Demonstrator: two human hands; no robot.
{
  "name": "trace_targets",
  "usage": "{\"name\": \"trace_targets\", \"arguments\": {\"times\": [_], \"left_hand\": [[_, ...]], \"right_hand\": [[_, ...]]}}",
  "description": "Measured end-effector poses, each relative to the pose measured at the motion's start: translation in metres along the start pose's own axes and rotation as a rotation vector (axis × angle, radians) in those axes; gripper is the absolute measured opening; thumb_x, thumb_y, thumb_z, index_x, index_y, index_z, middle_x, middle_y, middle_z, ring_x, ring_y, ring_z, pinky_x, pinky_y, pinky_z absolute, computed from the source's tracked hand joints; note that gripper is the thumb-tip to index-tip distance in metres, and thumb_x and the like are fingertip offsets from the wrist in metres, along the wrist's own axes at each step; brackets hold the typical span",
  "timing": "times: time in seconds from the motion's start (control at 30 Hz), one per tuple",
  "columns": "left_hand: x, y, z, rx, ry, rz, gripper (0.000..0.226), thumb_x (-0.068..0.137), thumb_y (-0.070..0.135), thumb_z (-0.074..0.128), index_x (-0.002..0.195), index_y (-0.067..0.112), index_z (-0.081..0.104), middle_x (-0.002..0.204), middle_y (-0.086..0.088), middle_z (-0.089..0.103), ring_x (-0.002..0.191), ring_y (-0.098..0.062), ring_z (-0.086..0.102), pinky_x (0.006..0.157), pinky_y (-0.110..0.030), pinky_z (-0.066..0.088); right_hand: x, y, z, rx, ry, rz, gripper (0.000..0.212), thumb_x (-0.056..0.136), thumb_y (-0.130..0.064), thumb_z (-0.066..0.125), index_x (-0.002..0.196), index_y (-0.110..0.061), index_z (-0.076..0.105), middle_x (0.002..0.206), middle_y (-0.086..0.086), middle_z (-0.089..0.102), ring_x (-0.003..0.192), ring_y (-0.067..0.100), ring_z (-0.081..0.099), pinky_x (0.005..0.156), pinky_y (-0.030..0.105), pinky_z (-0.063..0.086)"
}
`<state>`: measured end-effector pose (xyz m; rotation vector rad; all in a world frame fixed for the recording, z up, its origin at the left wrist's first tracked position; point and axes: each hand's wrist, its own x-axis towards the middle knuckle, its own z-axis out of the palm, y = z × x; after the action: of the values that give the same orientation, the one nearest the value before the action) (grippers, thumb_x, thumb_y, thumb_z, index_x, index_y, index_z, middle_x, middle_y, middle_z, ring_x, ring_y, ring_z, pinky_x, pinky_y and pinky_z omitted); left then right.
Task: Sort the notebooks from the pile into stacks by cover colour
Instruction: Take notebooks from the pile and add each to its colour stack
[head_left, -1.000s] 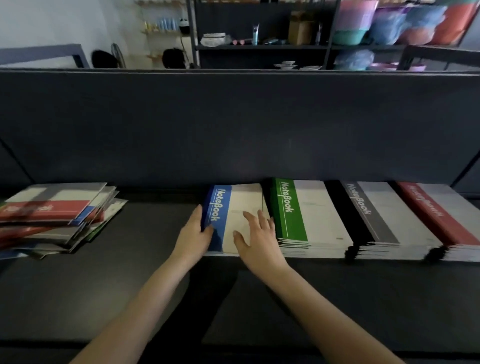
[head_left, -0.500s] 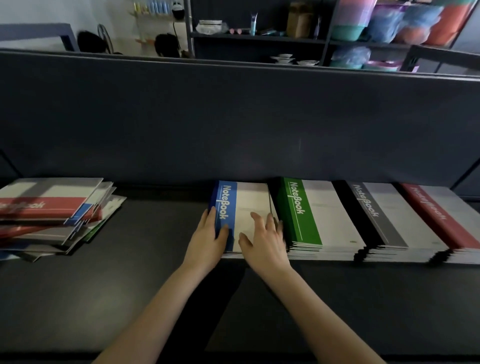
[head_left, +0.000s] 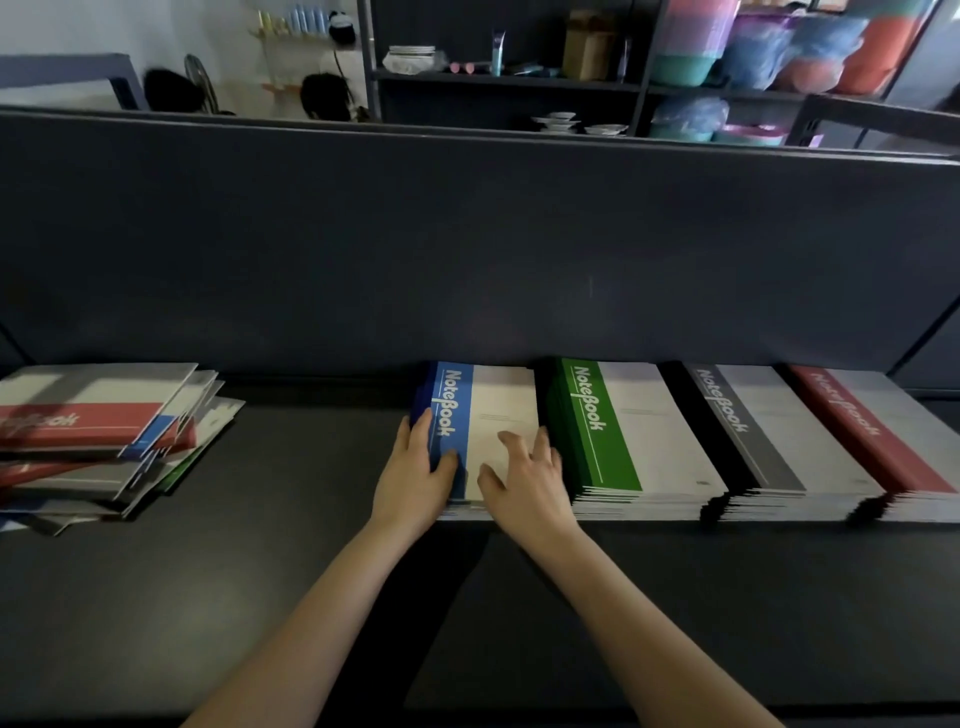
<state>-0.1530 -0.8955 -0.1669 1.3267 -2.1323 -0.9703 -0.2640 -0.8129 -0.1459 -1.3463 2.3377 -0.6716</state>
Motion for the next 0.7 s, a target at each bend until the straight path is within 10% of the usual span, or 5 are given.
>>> {"name": "trace_targets", "arguments": {"times": [0.13,0.33,0.7], "left_hand": [[0.001,-0.002,-0.005,-0.133,-0.035,0.005,0.065,0.098,0.022,0.05,0.152,0.022,0.015,0.16,-0.004,0.016,0.143,-0.024,0.025,0.113,-0.037,0.027],[-0.013,-0.019,-0.035,-0.313,0.013,-0.008,0.063,0.1,0.019,0.047,0.153,0.027,0.013,0.157,0.007,0.02,0.143,-0.012,0.021,0.105,-0.018,0.019],[-0.061,-0.084,-0.126,-0.197,0.35,-0.034,0.053,0.095,0.007,0.051,0.144,0.022,0.038,0.143,0.01,0.039,0.135,-0.006,0.033,0.108,-0.018,0.023]], "right_hand": [[0.004,-0.001,-0.001,-0.022,-0.036,-0.004,0.058,0.097,-0.04,0.043,0.148,-0.022,0.024,0.158,0.018,-0.002,0.125,0.036,0.047,0.092,0.035,0.043],[0.01,-0.015,-0.007,-0.093,0.04,-0.124,0.06,0.097,-0.032,0.045,0.15,-0.019,0.02,0.159,0.015,-0.001,0.146,0.032,0.005,0.116,0.041,0.025],[0.002,-0.127,0.051,-0.01,-0.065,-0.508,0.05,0.097,-0.03,0.045,0.145,-0.025,0.033,0.157,0.0,0.019,0.147,0.019,0.009,0.116,0.051,0.001]]}}
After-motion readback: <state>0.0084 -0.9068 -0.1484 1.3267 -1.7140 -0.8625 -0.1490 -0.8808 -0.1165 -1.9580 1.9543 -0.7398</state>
